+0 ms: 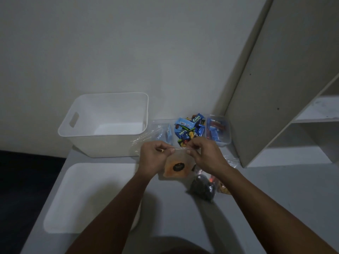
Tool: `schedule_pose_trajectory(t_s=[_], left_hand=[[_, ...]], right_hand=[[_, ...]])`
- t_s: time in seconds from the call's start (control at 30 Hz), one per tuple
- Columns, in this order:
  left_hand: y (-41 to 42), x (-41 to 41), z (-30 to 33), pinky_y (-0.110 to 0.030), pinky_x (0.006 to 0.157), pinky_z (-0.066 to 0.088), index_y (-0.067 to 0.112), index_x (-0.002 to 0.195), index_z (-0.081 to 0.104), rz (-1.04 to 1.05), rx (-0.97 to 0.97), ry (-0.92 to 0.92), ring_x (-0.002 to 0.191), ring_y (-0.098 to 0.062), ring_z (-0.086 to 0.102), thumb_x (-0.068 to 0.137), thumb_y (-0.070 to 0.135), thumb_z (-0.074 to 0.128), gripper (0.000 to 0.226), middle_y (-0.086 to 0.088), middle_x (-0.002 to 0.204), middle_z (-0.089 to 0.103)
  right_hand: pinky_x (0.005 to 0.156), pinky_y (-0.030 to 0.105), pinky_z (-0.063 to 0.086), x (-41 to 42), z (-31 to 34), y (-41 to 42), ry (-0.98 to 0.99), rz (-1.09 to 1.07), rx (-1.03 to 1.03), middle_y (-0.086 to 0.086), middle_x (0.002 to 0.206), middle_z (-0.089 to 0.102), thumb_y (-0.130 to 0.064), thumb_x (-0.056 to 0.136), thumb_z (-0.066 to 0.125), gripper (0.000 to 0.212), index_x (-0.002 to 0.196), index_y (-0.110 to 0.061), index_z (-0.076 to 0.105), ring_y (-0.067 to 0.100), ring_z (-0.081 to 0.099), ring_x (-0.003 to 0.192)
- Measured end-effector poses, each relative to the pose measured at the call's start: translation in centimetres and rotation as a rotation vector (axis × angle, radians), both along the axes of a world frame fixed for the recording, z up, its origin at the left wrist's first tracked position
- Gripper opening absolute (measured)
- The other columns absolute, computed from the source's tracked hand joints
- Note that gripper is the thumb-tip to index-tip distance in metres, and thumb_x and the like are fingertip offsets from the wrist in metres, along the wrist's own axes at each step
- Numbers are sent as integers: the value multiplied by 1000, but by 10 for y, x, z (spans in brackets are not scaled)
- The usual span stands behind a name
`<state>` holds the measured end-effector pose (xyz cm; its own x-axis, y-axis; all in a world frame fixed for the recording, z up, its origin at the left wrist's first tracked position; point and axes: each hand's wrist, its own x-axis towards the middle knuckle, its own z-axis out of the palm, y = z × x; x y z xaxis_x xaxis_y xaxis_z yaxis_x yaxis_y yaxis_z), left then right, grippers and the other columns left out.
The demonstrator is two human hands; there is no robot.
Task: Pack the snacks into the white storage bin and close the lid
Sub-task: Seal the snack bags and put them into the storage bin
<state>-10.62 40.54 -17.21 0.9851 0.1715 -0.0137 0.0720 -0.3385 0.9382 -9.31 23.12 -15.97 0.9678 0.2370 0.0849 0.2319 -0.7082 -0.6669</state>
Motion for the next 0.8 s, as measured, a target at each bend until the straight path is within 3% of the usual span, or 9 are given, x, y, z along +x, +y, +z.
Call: schedule_pose_trajectory(t_s=[0.17, 0.33, 0.63, 0.8], left_hand=[[-5, 2, -1, -25, 68, 55, 11, 82, 74, -80, -51, -4, 75, -11, 65, 74, 7, 78, 10, -3, 82, 71], [-10, 5, -4, -32, 70, 55, 12, 77, 77, -19, -12, -43, 72, -19, 68, 73, 9, 79, 6, -2, 73, 73], [2, 3, -6, -32, 74, 56, 12, 75, 75, 47, -165, 40, 72, -13, 68, 73, 12, 80, 5, -2, 75, 73], [6, 1, -6, -25, 67, 52, 19, 64, 72, 78, -197, 12, 58, -3, 64, 73, 6, 79, 17, 10, 59, 70]], right_hand=[[71, 29, 49, 2, -3, -3, -69, -50, -8, -2, 85, 71, -13, 81, 72, 6, 86, -16, 74, 14, 62, 79], [76, 32, 53, 5, -3, -6, 21, -51, 65, -3, 90, 71, -18, 80, 75, 13, 93, -18, 74, 12, 62, 83], [68, 18, 50, 10, 3, -17, 138, -130, 155, -8, 77, 68, -15, 77, 77, 7, 82, -17, 73, 6, 65, 76], [61, 13, 49, 11, 5, -20, 199, -52, 220, -7, 76, 69, -11, 74, 78, 11, 80, -17, 72, -1, 64, 66]])
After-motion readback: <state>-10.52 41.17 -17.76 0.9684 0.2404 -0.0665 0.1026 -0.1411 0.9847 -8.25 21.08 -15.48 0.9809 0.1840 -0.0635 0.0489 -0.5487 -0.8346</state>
